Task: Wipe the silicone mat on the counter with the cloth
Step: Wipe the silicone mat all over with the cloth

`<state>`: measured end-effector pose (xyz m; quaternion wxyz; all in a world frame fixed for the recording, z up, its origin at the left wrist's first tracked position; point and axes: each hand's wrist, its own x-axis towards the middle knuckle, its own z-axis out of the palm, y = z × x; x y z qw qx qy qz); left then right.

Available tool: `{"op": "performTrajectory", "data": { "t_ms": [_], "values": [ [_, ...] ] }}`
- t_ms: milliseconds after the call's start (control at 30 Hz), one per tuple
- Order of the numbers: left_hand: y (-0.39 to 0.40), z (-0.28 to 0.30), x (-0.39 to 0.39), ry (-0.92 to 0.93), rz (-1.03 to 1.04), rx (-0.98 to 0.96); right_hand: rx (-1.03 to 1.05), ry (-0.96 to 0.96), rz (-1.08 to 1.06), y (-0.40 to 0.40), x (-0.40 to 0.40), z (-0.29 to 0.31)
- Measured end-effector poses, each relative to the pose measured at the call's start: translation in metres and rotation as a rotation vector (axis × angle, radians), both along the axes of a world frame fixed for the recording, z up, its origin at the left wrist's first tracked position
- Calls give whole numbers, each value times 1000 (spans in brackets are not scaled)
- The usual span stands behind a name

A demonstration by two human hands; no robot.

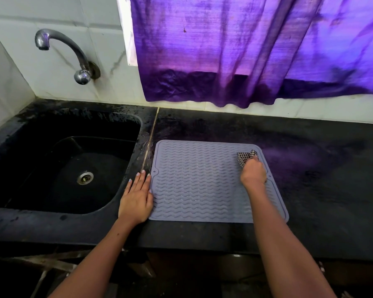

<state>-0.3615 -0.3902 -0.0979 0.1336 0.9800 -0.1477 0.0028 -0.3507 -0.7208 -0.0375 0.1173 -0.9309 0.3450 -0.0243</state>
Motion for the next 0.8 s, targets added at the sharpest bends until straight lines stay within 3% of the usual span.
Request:
{"op": "performTrajectory", "data": {
  "t_ms": [200,433,600,700,800],
  "values": [
    [0,-1,1,-1,-1,9,-25,19,-71,4,-30,-10],
    [1,-3,1,3,-7,17,-26,121,63,5,-47,-17],
    [1,-2,0,24,-5,9,149,-9,-75,-2,-51,5],
    [1,-1,0,23,-6,19,102,-86,-173,1,-62,8],
    [1,-1,0,23,-8,27,22,-49,-142,7,-76,-4]
  ]
}}
